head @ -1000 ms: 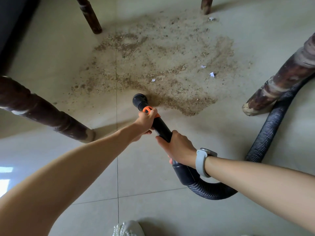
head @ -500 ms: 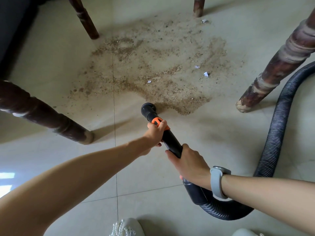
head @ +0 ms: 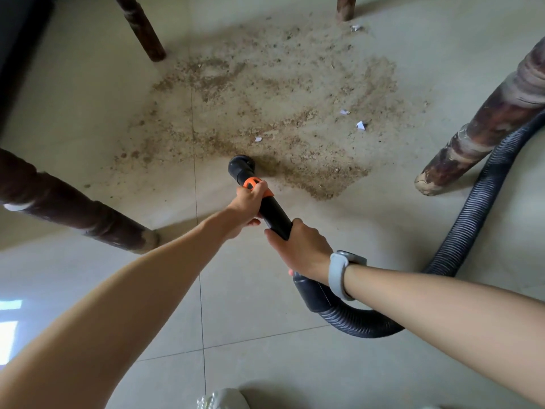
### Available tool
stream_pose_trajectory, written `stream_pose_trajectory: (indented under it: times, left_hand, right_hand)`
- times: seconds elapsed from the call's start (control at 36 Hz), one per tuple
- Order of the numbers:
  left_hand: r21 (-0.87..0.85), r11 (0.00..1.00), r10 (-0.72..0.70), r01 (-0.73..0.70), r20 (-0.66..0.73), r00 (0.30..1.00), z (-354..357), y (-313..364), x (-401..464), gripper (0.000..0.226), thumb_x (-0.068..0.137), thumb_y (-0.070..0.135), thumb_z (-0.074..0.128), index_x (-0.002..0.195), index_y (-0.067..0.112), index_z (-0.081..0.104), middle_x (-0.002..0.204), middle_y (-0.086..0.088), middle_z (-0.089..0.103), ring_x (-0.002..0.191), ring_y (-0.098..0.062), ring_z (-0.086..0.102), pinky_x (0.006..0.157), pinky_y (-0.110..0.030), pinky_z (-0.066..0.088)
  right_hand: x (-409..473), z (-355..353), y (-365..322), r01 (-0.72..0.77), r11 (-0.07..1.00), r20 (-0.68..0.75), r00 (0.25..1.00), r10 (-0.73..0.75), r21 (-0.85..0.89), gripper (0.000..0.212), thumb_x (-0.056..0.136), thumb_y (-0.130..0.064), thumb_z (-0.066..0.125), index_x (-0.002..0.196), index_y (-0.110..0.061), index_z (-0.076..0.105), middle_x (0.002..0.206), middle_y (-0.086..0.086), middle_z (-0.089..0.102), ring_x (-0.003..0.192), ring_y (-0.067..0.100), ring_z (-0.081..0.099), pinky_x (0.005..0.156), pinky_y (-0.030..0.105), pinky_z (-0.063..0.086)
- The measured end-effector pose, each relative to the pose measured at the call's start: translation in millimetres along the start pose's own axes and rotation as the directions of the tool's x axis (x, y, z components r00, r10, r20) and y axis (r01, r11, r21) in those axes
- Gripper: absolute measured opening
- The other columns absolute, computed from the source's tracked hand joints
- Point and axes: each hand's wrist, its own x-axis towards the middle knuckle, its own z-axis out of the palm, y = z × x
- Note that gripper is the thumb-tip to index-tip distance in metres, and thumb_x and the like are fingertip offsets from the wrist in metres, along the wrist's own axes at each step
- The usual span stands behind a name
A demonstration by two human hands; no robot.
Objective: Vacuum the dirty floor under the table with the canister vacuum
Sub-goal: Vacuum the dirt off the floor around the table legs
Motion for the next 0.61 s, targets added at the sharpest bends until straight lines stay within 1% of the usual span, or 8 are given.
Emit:
stream_pose_trajectory:
  times: [0.08,0.14,0.19,0.22,0.31,0.42,0.47,0.61]
  left_hand:
    - [-0.010,1.000,0.010,-0.010,-0.002,1.000,-8,4,9,0.045,0.092,0.040,0.044,0.121,0.006,0.047,0.091,-0.010,0.056,0.078,-0.022,0.056,0.061,-0.030,0.043]
    - [-0.027,0.999,0.021,-0.021,-0.008,1.000,-12,8,14,0.034,0.093,0.037,0.045,0.111,0.008,0.048,0.090,-0.011,0.055,0.077,-0.023,0.056,0.062,-0.030,0.044]
    - [-0.038,0.999,0.027,-0.028,-0.014,1.000,-15,13,20,0.027,0.093,0.036,0.045,0.102,0.012,0.049,0.092,-0.012,0.056,0.081,-0.026,0.057,0.066,-0.032,0.044]
    - [-0.043,0.999,0.030,-0.031,-0.016,0.999,-16,15,22,0.027,0.092,0.036,0.045,0.102,0.011,0.049,0.092,-0.012,0.056,0.082,-0.027,0.057,0.068,-0.033,0.045]
    - [-0.056,0.998,0.036,-0.037,-0.017,0.999,-19,19,27,0.036,0.091,0.036,0.046,0.113,0.008,0.049,0.094,-0.013,0.057,0.084,-0.027,0.058,0.071,-0.035,0.045]
    - [-0.066,0.997,0.037,-0.037,-0.012,0.999,-19,20,29,0.049,0.089,0.038,0.047,0.125,0.005,0.046,0.095,-0.012,0.057,0.087,-0.028,0.060,0.075,-0.038,0.048]
    - [-0.069,0.997,0.042,-0.042,-0.010,0.999,-17,20,27,0.049,0.091,0.038,0.046,0.126,0.004,0.045,0.095,-0.013,0.057,0.087,-0.029,0.060,0.075,-0.039,0.048]
    - [-0.053,0.998,0.043,-0.043,0.007,0.999,-7,16,21,0.044,0.093,0.037,0.045,0.122,0.004,0.045,0.094,-0.014,0.056,0.087,-0.029,0.059,0.074,-0.039,0.048]
  right_hand:
    - [11,1,-7,0.009,1.000,-0.003,1.000,-0.009,-0.002,0.043,0.093,-0.054,0.045,0.100,-0.012,0.045,0.083,0.006,0.062,0.075,0.030,0.065,0.066,0.034,0.050]
    - [17,0,-13,0.021,1.000,-0.005,1.000,-0.021,0.002,0.043,0.093,-0.053,0.045,0.101,-0.011,0.046,0.082,0.005,0.061,0.073,0.029,0.065,0.065,0.034,0.050]
    - [24,0,-18,0.030,1.000,-0.011,0.999,-0.030,0.000,0.042,0.093,-0.053,0.046,0.100,-0.012,0.045,0.079,0.003,0.058,0.070,0.028,0.061,0.062,0.032,0.047]
    - [27,-1,-20,0.032,0.999,-0.013,0.999,-0.032,0.000,0.041,0.093,-0.053,0.046,0.099,-0.012,0.044,0.080,0.004,0.058,0.070,0.028,0.060,0.061,0.031,0.045]
    - [34,-1,-23,0.036,0.999,-0.014,0.999,-0.036,0.015,0.041,0.093,-0.053,0.047,0.098,-0.012,0.044,0.086,0.006,0.060,0.075,0.030,0.062,0.063,0.031,0.045]
    - [37,-2,-23,0.035,0.999,-0.009,0.999,-0.035,0.030,0.044,0.093,-0.053,0.047,0.103,-0.010,0.047,0.088,0.007,0.061,0.077,0.030,0.062,0.064,0.031,0.045]
    - [35,-1,-21,0.031,0.999,-0.010,0.999,-0.031,0.042,0.044,0.093,-0.053,0.047,0.102,-0.010,0.046,0.090,0.008,0.063,0.078,0.031,0.064,0.066,0.033,0.047]
    - [25,-3,-11,0.020,0.999,-0.002,1.000,-0.020,0.044,0.042,0.093,-0.053,0.046,0.100,-0.011,0.043,0.086,0.006,0.060,0.075,0.029,0.062,0.064,0.032,0.046]
